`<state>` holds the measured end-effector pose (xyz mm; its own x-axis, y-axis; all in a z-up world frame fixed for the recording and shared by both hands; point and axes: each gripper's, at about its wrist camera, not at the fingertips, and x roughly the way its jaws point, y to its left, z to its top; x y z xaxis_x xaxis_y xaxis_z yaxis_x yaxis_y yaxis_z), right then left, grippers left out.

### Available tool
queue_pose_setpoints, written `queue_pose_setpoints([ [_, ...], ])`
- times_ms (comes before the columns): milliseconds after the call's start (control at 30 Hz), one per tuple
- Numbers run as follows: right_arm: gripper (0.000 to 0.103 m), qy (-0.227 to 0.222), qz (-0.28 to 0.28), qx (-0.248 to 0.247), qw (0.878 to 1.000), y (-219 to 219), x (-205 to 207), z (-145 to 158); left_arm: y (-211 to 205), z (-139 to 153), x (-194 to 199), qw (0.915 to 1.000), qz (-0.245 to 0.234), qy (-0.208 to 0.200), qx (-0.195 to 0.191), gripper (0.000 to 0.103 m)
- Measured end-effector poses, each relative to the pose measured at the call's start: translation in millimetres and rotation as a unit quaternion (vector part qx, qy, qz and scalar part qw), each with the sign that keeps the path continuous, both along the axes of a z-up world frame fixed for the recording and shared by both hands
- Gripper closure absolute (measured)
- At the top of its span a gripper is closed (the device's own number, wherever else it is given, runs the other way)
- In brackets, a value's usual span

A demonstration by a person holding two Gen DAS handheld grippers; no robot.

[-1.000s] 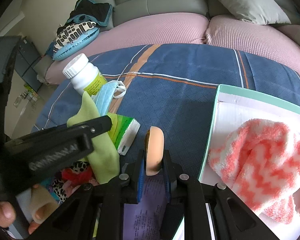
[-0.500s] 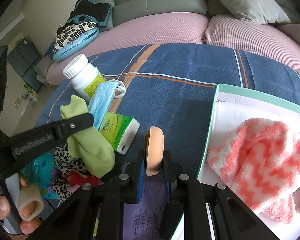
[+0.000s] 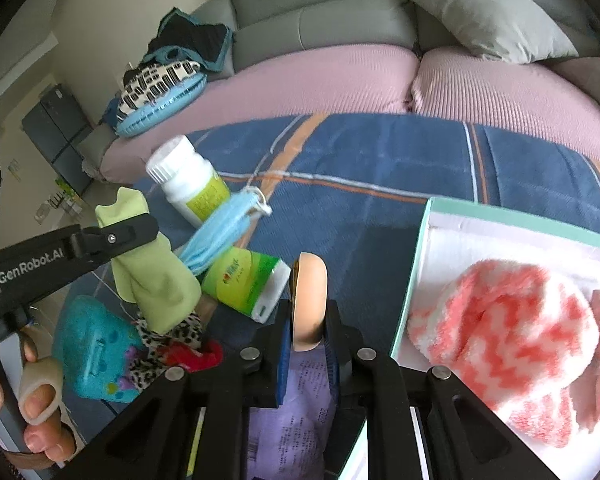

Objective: Organize soft objects
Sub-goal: 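Lift the green cloth with the left gripper while the right gripper carries the sponge toward the tray, then lower the green cloth into the tray with the left gripper while the right releases the sponge there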

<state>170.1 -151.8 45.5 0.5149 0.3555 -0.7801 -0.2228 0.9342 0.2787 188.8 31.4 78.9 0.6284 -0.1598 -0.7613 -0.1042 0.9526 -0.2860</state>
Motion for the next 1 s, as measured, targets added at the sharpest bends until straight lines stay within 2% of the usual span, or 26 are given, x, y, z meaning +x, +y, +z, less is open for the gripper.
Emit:
queue_pose_setpoints([
  [400,0.087,-0.068,-0.03,0.006,0.997,-22,-23,52,4,53,-30,0.9967,-0.004,-0.081,-0.006,0.094],
  [567,0.087,-0.078,-0.054,-0.01,0.995,-39,-29,63,-8,56,-31,0.9968,-0.021,-0.077,-0.007,0.094],
  [733,0.087,-0.076,-0.101,-0.033,0.991,-71,-36,69,-29,58,-32,0.9964,-0.044,-0.073,-0.008,0.094],
  [1000,0.087,-0.075,-0.202,-0.063,0.975,-142,-58,80,-66,66,-37,0.9926,-0.095,-0.075,-0.005,0.094],
])
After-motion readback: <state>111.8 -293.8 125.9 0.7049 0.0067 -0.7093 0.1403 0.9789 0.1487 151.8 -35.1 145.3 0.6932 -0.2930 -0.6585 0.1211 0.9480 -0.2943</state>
